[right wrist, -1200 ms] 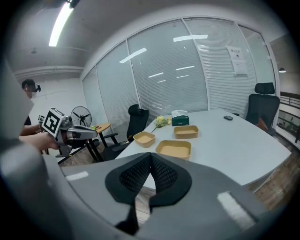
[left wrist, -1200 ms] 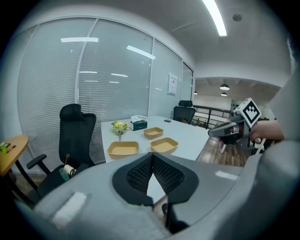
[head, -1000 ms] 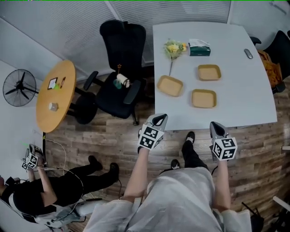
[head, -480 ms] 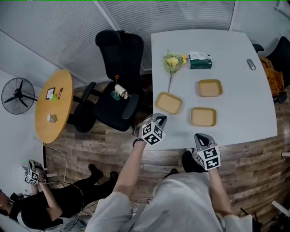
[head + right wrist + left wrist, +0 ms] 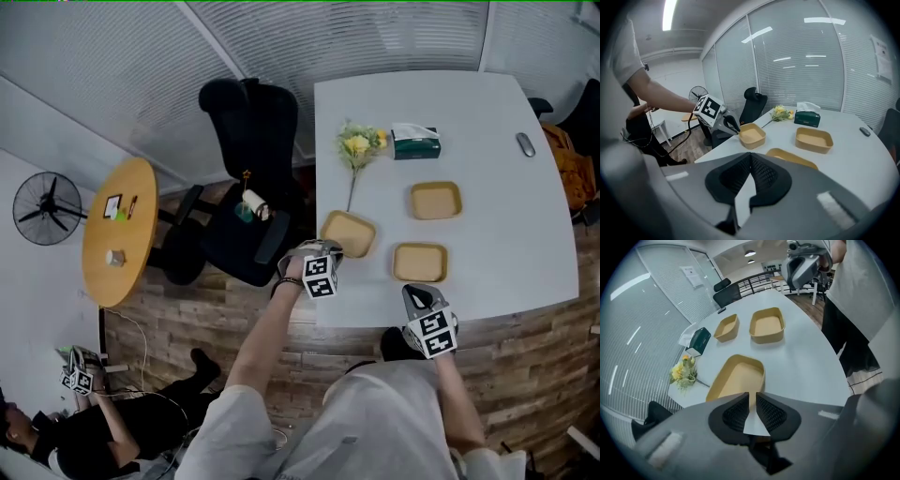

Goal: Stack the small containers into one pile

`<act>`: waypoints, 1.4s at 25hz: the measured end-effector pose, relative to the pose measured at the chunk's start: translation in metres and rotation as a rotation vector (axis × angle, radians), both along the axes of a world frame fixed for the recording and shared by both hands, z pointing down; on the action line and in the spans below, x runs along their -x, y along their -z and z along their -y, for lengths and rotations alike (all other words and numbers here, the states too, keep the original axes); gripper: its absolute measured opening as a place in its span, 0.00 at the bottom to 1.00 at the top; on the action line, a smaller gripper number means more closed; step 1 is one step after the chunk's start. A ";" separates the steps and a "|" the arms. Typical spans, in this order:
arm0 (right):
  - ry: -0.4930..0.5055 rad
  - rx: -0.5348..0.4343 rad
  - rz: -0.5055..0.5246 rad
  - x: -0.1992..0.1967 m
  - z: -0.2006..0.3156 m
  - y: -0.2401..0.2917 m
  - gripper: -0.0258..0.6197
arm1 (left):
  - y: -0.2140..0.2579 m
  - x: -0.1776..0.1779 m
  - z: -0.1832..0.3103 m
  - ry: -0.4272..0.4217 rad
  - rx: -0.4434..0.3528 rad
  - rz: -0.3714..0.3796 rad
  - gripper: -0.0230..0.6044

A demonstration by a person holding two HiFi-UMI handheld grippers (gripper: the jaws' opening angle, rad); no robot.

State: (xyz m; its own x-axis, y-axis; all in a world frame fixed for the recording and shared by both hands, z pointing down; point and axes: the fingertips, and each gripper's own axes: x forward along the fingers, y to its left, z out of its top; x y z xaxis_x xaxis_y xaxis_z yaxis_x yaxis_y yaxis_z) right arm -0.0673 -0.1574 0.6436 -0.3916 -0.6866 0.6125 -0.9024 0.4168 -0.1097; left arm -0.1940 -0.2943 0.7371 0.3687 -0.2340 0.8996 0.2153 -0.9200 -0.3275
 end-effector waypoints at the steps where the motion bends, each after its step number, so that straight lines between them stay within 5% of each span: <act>1: -0.001 0.001 0.000 -0.004 0.003 -0.001 0.04 | -0.002 0.001 0.000 -0.034 0.004 0.026 0.12; 6: -0.021 -0.010 0.055 -0.023 0.020 -0.001 0.04 | -0.024 0.014 0.009 -0.140 0.026 0.199 0.16; 13: -0.033 -0.036 0.095 -0.034 0.033 0.004 0.04 | -0.039 0.013 0.012 -0.227 0.058 0.301 0.15; 19: -0.029 -0.043 0.136 -0.037 0.037 0.005 0.04 | -0.038 0.003 0.009 -0.163 0.084 0.287 0.08; 35: -0.155 0.000 0.166 -0.054 0.058 -0.001 0.04 | 0.028 -0.077 -0.017 -0.097 -0.050 0.111 0.08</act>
